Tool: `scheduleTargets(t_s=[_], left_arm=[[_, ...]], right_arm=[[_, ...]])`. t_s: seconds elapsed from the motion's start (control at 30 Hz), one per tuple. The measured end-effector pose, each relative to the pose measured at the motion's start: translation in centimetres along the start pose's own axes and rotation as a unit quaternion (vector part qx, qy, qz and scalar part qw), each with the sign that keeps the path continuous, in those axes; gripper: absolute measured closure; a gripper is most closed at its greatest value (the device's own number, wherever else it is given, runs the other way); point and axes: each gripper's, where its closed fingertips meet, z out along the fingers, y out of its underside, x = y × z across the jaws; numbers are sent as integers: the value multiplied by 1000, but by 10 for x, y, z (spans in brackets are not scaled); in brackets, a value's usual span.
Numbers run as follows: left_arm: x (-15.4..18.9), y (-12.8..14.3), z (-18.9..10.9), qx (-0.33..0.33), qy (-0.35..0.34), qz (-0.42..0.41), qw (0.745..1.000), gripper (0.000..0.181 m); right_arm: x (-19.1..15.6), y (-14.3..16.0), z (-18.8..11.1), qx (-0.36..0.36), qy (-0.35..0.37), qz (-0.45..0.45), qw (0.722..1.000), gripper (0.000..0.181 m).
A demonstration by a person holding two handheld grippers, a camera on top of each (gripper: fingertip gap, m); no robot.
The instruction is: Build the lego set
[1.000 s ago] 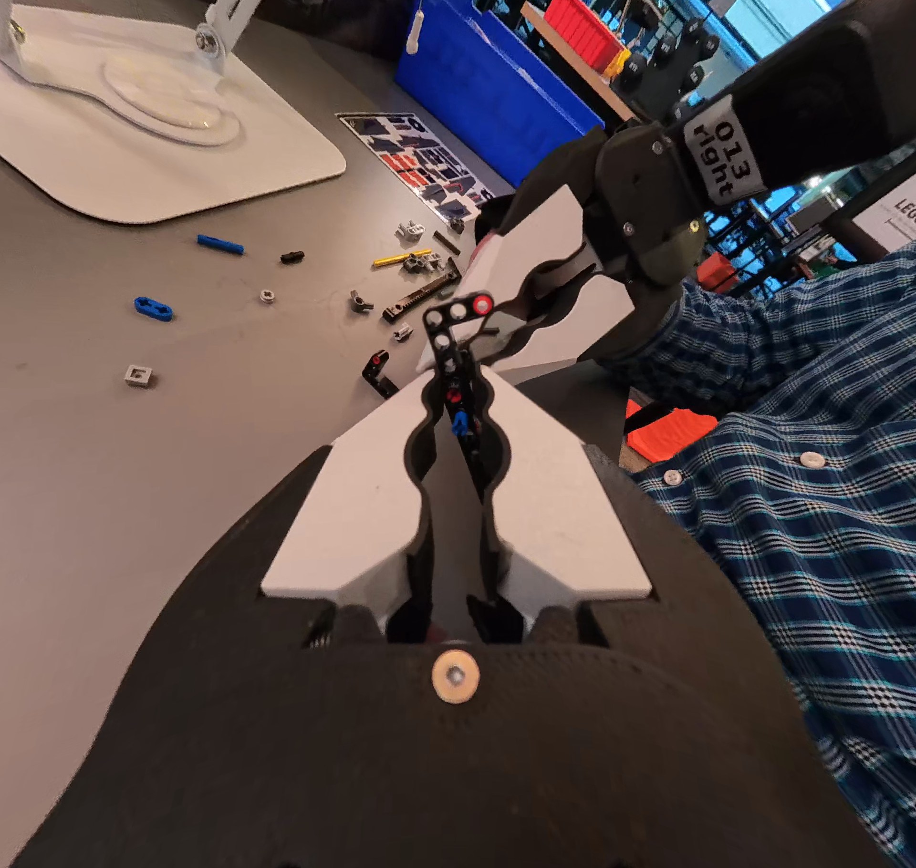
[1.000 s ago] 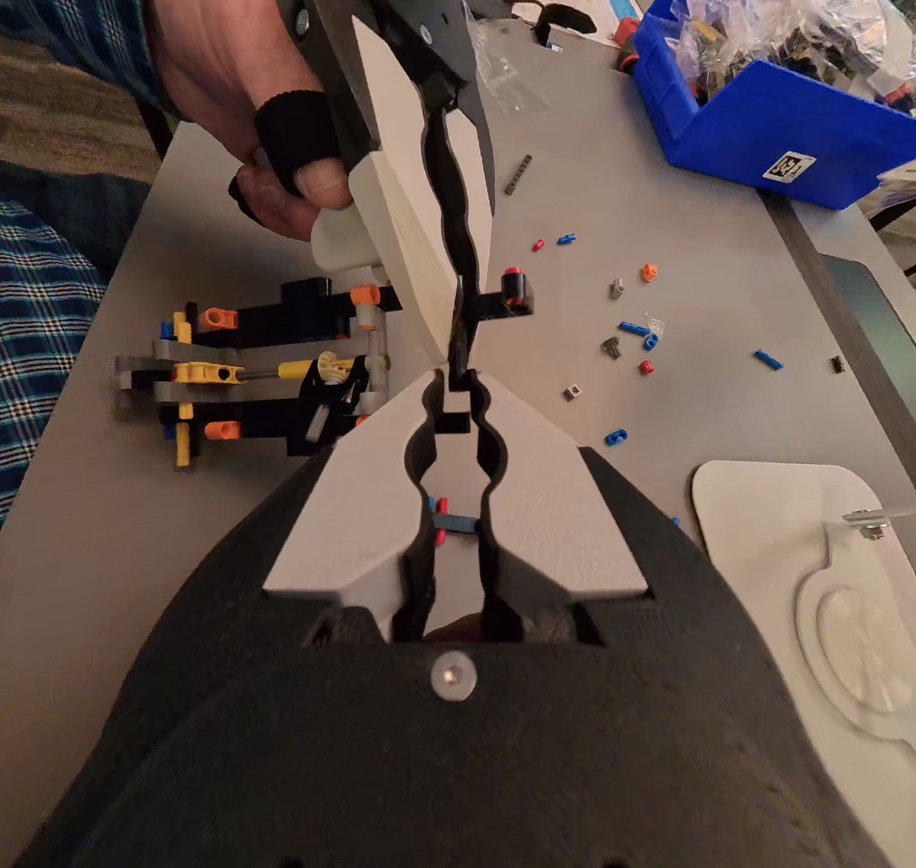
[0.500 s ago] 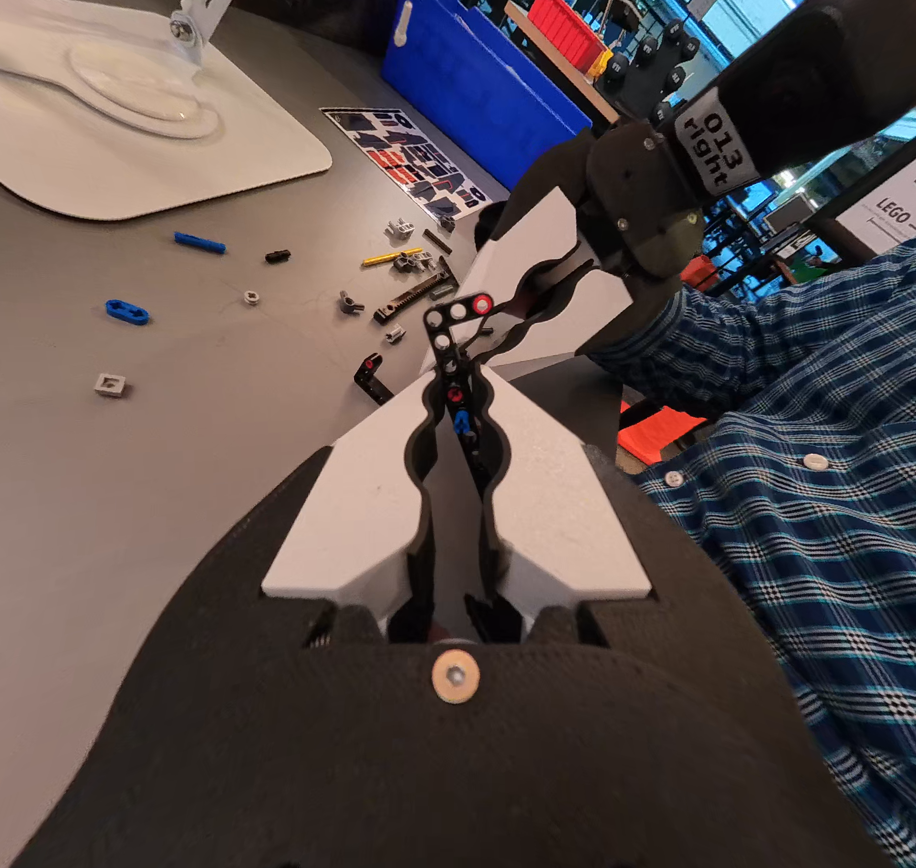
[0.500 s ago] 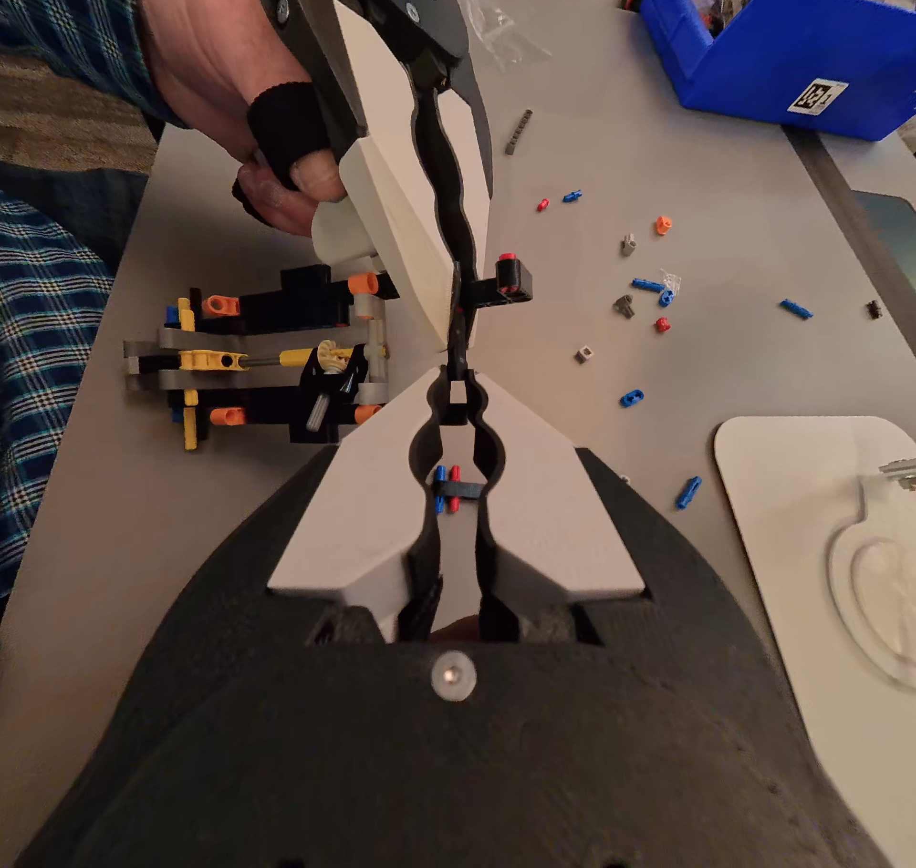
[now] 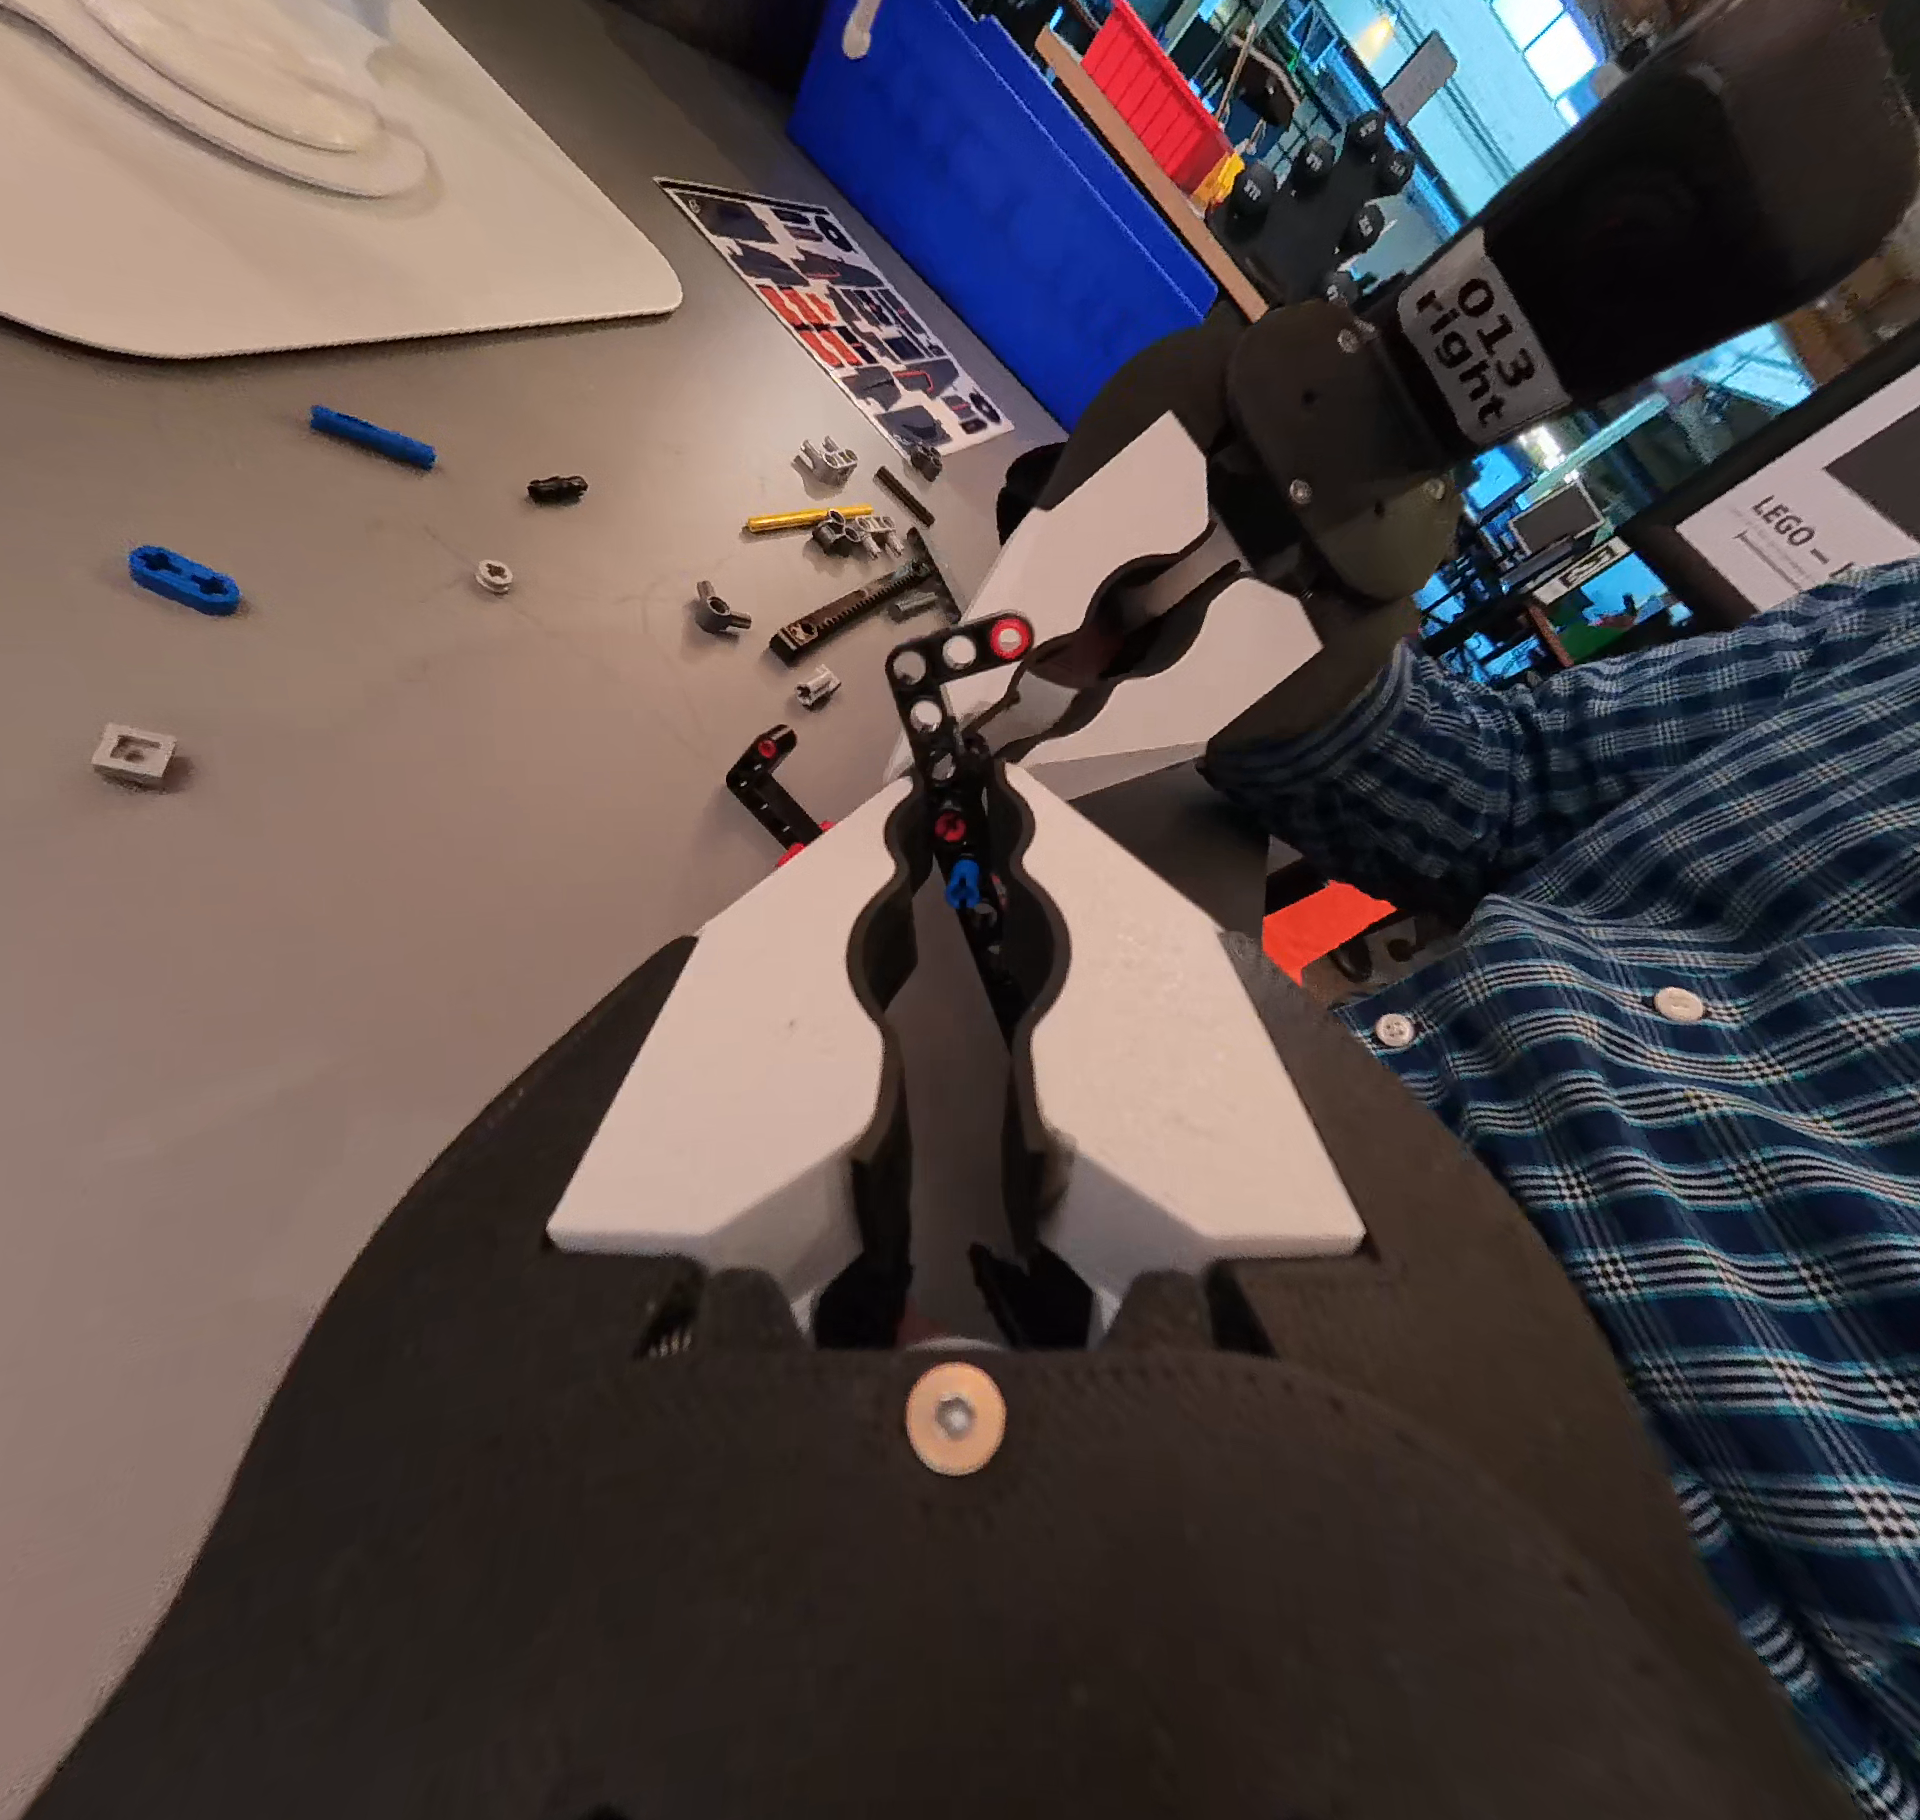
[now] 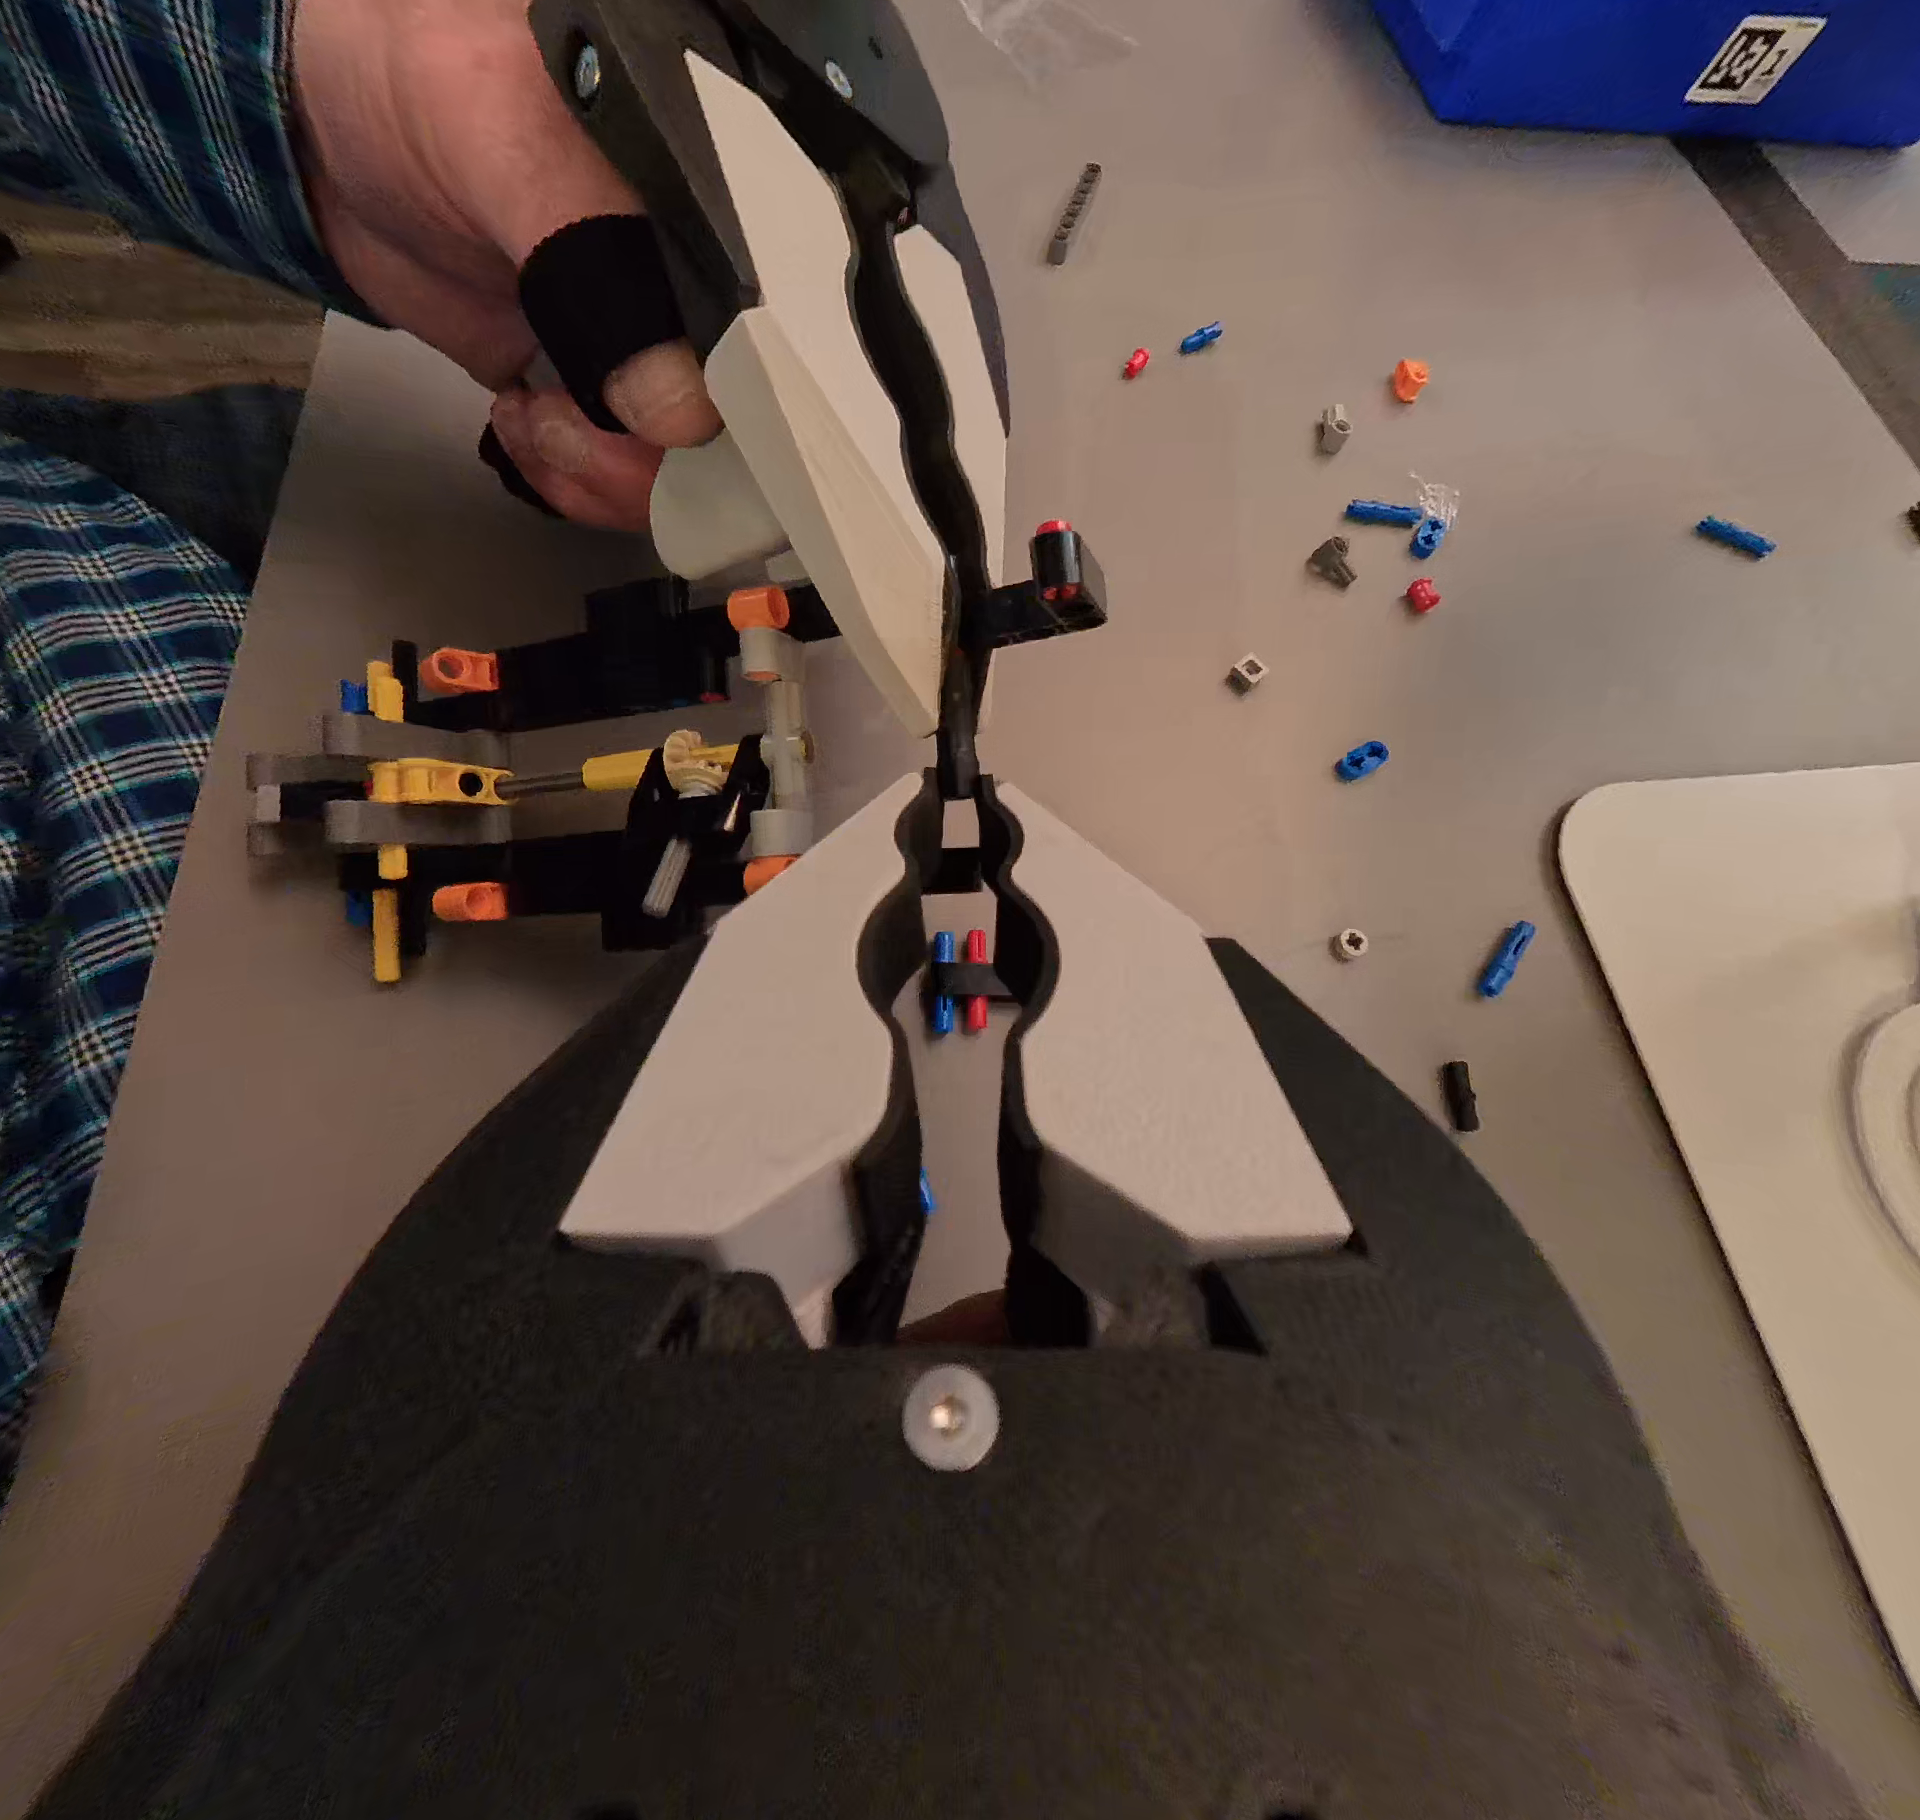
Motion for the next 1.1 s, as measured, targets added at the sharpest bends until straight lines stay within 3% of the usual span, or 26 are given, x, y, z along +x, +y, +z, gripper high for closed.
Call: scheduleTargets(t_s=[0.37, 0.87, 1.1], left_arm=[[3, -3, 0, 45, 17, -30, 998, 173], [27, -10, 2, 69, 73, 3, 995, 174], [28, -7, 5, 72, 88, -3, 994, 174]], right_arm=[[7, -1, -17, 21, -15, 108, 994, 159], [-15, -12, -34, 115, -170, 253, 945, 172], [-18, -8, -39, 132, -189, 274, 934, 174]])
